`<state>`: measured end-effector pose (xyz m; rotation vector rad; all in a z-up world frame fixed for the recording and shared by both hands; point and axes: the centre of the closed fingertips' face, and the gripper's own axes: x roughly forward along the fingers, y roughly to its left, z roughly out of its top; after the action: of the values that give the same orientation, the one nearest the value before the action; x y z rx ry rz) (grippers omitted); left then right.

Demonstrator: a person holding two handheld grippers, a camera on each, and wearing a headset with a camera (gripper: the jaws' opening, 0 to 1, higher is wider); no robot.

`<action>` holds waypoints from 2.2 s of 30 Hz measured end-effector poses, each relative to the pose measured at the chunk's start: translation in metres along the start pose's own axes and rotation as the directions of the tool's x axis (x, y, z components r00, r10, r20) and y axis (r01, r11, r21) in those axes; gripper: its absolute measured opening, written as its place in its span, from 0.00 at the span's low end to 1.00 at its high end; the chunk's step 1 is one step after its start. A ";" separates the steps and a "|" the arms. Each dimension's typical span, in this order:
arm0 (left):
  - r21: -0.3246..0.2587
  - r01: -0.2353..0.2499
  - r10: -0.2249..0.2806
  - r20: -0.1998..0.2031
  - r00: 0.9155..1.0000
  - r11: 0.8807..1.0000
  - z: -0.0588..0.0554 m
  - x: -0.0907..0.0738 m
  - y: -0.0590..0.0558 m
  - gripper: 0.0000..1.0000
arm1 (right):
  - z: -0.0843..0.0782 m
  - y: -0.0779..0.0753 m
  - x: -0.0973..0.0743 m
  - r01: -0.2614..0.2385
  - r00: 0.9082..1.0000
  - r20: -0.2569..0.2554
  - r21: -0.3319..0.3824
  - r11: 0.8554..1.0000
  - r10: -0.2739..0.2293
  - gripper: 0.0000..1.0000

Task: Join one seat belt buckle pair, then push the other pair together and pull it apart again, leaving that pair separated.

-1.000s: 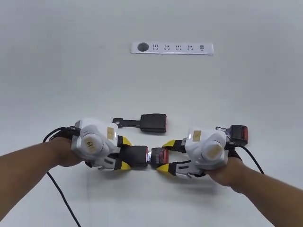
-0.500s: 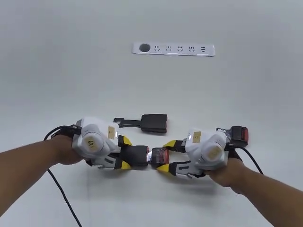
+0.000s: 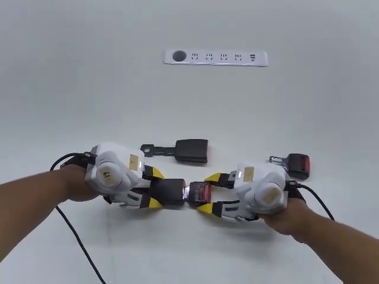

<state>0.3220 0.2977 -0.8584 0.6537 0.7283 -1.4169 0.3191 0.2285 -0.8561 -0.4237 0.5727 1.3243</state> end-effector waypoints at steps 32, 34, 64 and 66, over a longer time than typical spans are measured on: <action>0.025 0.027 -0.028 0.026 0.999 0.999 -0.002 -0.001 -0.001 0.32 | 0.000 0.001 -0.002 -0.004 1.000 0.008 -0.024 1.000 0.004 0.32; 0.025 0.028 -0.028 0.028 0.999 0.999 -0.002 -0.001 -0.001 0.32 | 0.000 0.002 -0.002 -0.004 1.000 0.009 -0.022 1.000 0.005 0.32; 0.009 0.028 -0.028 -0.015 1.000 1.000 -0.001 0.000 -0.002 0.34 | 0.001 0.004 -0.001 0.019 1.000 0.008 0.009 1.000 -0.019 0.35; -0.036 0.065 -0.066 -0.017 0.998 0.997 0.001 0.000 -0.011 0.43 | 0.001 0.004 -0.001 0.025 1.000 -0.003 0.024 0.999 -0.025 0.36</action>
<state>0.3108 0.2965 -0.8576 0.6205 0.7942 -1.4562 0.3148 0.2293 -0.8551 -0.4119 0.5830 1.2916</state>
